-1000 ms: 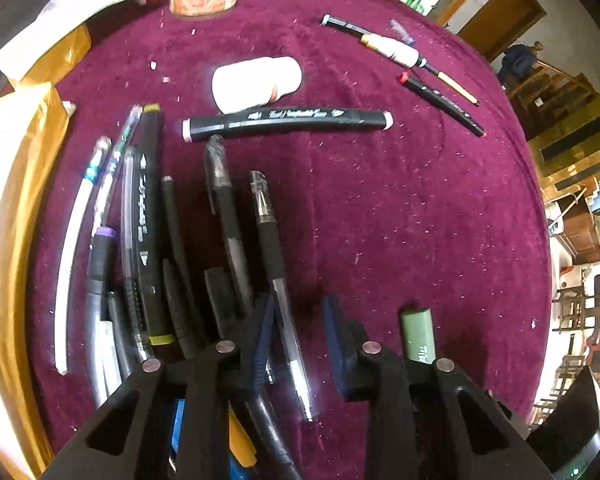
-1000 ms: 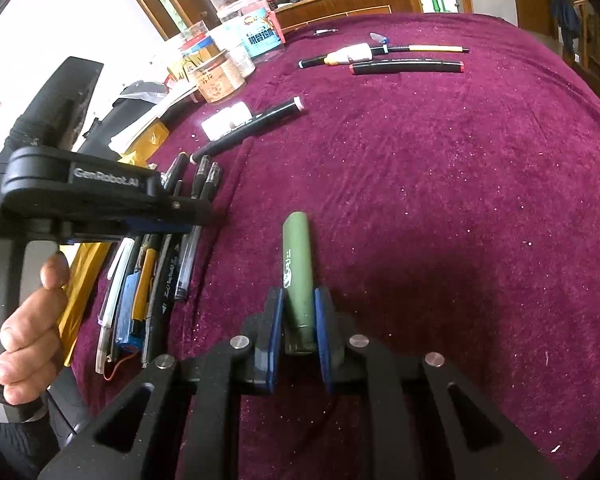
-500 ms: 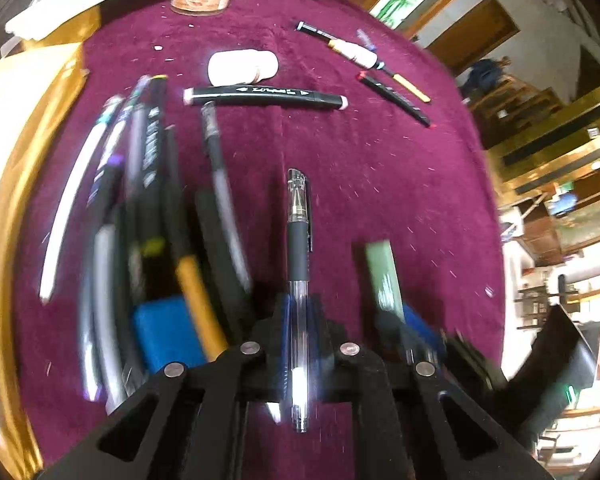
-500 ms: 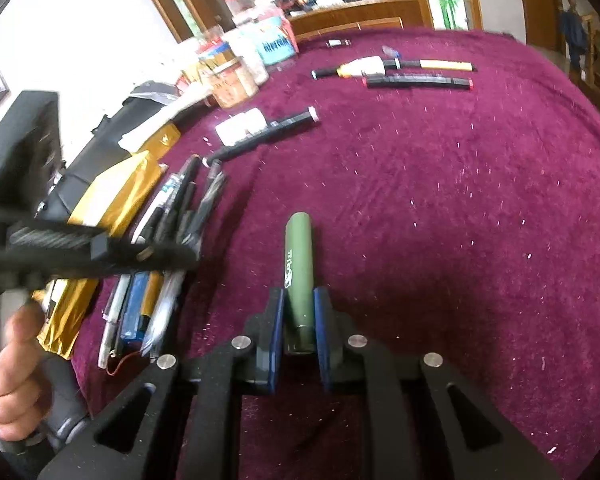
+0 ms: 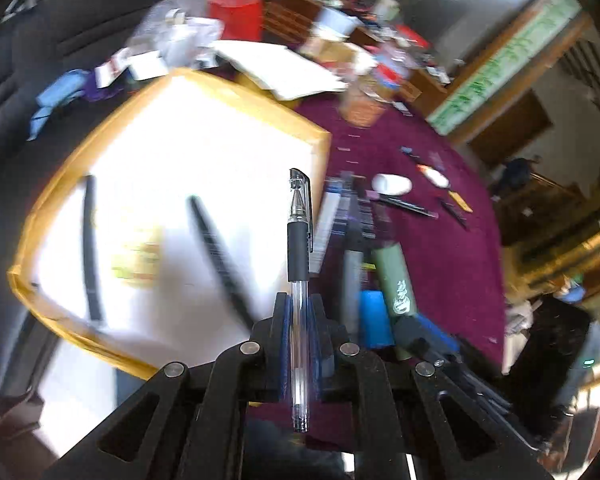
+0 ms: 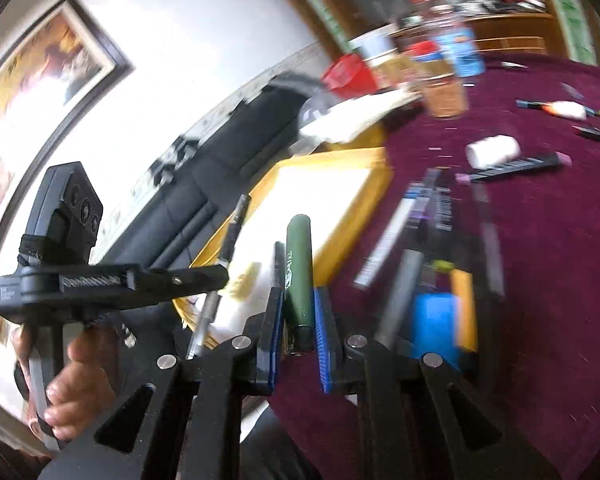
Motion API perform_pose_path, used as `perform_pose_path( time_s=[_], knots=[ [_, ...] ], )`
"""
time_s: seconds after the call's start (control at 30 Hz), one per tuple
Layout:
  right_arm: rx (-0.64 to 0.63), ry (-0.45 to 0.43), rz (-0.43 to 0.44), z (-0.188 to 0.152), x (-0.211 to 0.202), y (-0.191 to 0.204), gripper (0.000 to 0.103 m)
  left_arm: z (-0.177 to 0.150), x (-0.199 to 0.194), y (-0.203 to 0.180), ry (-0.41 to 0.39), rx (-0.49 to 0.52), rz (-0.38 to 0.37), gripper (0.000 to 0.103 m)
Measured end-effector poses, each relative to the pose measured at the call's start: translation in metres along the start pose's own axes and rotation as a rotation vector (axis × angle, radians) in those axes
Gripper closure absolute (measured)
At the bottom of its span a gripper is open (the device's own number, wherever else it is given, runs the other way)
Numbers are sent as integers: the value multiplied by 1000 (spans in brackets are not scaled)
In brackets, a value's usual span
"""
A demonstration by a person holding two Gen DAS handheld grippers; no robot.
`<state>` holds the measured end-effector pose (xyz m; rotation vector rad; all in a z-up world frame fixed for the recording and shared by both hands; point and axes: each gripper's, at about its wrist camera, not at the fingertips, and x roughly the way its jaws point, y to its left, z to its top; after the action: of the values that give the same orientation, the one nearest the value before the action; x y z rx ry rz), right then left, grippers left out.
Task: Organize rigid objects
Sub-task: 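Lower the green cylinder and clear pen into the tray, open both tools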
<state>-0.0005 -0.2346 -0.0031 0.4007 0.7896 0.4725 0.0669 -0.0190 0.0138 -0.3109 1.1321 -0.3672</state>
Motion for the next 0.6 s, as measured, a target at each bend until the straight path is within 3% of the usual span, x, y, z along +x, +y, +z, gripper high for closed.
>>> perform_pose_path(
  time_s=[0.13, 0.23, 0.43, 0.6],
  knots=[
    [-34, 84, -1, 14, 57, 22, 91, 4, 25, 27, 29, -31, 76, 95],
    [-73, 114, -66, 20, 93, 33, 91, 7, 47, 37, 57, -51, 123, 95],
    [-128, 115, -175, 30, 124, 37, 91, 14, 66, 54, 74, -77, 141, 95],
    [-98, 176, -149, 35, 146, 31, 91, 14, 66, 65, 83, -95, 182, 95]
  ],
)
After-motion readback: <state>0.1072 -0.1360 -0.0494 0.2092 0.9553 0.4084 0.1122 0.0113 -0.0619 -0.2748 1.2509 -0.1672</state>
